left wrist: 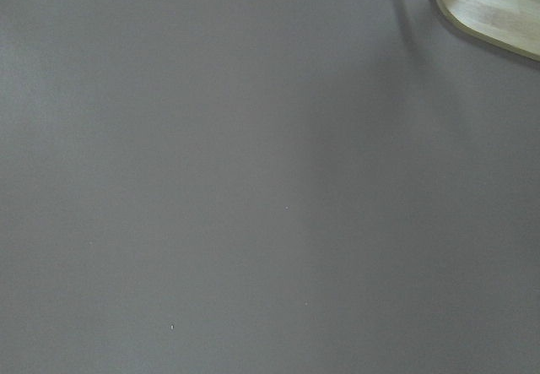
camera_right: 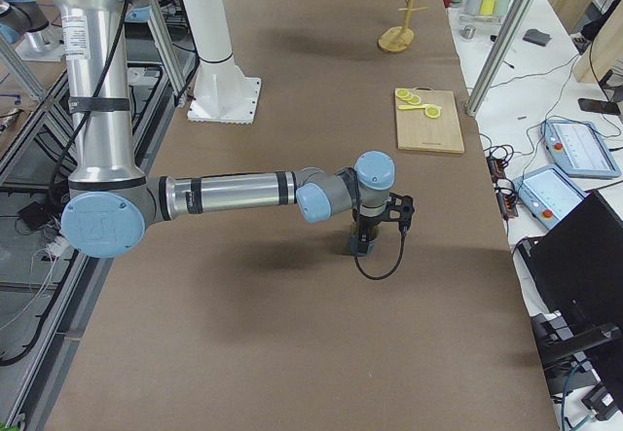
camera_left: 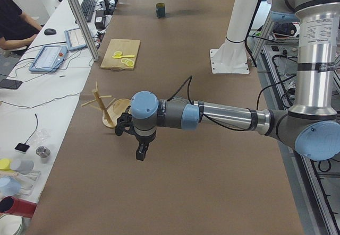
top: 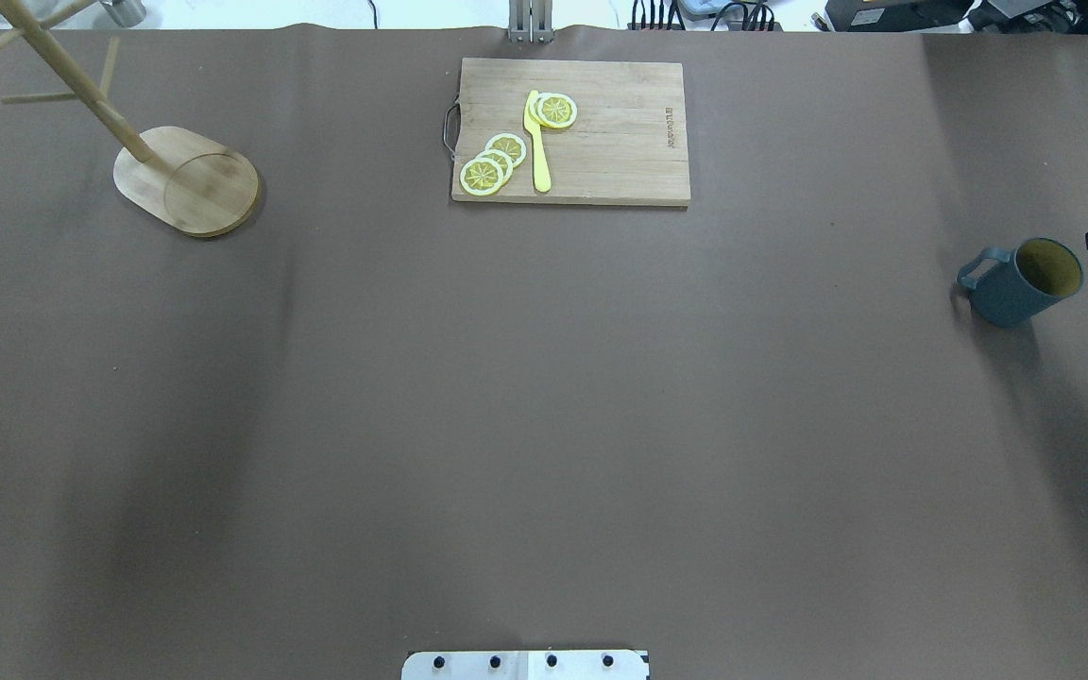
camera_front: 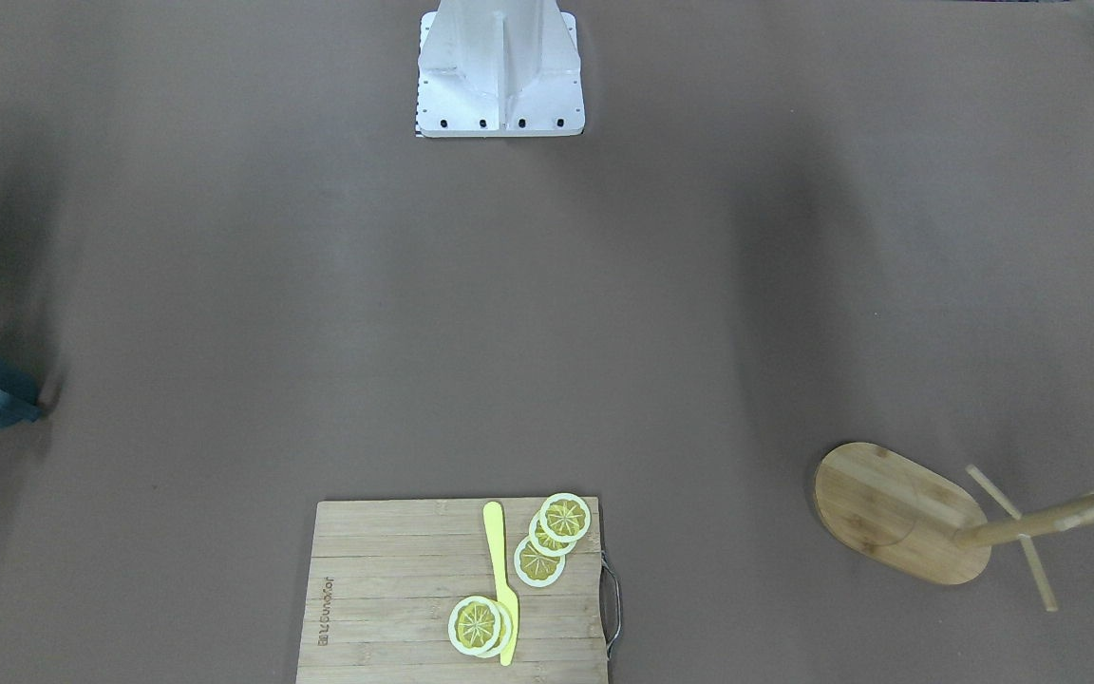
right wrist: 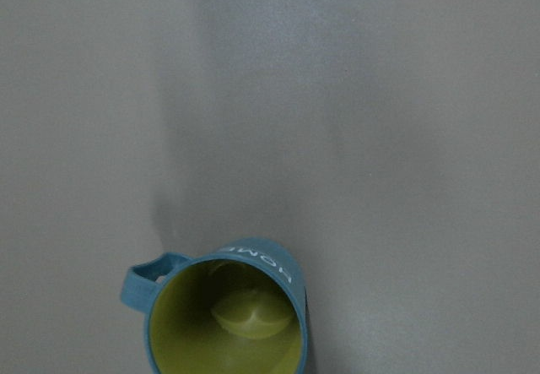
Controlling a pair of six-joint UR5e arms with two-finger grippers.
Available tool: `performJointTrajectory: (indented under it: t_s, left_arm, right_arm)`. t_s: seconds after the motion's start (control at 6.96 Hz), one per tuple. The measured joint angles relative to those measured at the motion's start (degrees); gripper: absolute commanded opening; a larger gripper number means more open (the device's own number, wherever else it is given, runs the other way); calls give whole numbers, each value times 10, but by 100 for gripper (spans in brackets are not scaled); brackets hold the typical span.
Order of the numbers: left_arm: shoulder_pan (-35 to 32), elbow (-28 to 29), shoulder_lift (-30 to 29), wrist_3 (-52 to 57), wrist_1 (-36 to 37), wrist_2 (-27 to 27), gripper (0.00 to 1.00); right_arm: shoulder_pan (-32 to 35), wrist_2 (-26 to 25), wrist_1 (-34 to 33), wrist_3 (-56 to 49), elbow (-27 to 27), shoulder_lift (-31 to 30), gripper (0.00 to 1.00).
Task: Hang cup on storage rack
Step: 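Reach the right gripper down and grasp the blue mug's rim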
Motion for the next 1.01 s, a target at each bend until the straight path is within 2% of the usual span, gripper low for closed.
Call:
performJointTrajectory:
  t_s: [0.14,0.29,0.43,0.57,0.72,1.01]
  left_arm:
    - [0,0,-1,0,0,0,98]
    - [0,0,-2,0,0,0,98]
    - [0,0,-2,0,-1,0,98]
    - [0,1,-2,0,-1,0,98]
    - [0,2,-2,0,-1,0,98]
    - [0,3,-2,1,-1,0,98]
  right_arm:
    - [-11,0,16,9,-20,4,98]
    - [-20,-1,22,11,-30,6,92]
    - [-27,-1,24,12,-37,7,68]
    - [-33,0,26,12,-44,8,20]
    - [-36,2,26,13,-47,9,0]
    - [-40,1,27,13,-48,9,0]
